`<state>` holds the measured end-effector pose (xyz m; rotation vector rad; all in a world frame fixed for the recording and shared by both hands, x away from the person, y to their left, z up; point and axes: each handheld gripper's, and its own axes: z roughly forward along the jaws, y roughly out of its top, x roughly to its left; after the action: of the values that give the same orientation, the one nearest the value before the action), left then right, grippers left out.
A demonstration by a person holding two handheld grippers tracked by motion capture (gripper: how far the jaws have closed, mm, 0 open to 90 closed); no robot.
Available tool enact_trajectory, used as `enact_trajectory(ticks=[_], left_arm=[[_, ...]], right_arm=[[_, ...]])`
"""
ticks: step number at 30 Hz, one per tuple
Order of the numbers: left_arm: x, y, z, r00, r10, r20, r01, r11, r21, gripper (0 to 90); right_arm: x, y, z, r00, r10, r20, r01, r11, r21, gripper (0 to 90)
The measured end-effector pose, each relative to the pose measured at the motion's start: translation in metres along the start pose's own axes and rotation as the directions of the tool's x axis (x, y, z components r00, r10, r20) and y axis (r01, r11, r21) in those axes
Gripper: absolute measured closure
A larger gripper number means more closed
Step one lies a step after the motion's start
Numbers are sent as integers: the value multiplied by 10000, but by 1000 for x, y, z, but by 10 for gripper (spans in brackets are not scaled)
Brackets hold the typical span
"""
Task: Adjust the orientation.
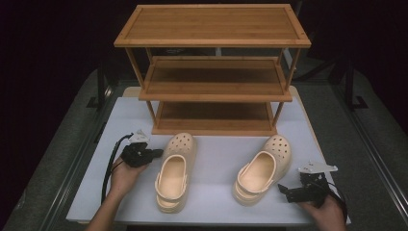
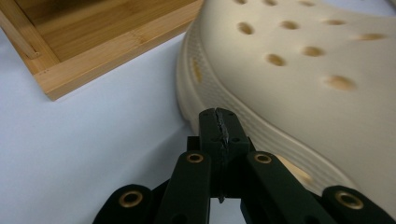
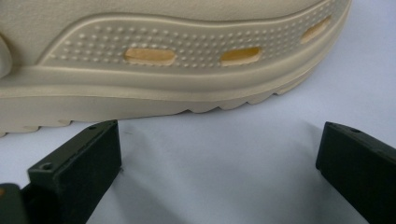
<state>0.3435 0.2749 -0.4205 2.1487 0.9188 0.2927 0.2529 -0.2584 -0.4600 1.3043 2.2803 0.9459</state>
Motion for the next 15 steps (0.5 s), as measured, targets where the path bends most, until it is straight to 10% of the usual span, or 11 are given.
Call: enact_trajectory(ticks=[15], left_arm=[[-46,-13,-54,9961,360,809,-290,9959,-860,711]], right_arm=[[0,0,0,10000,10,-1,-10,10000,16,0]])
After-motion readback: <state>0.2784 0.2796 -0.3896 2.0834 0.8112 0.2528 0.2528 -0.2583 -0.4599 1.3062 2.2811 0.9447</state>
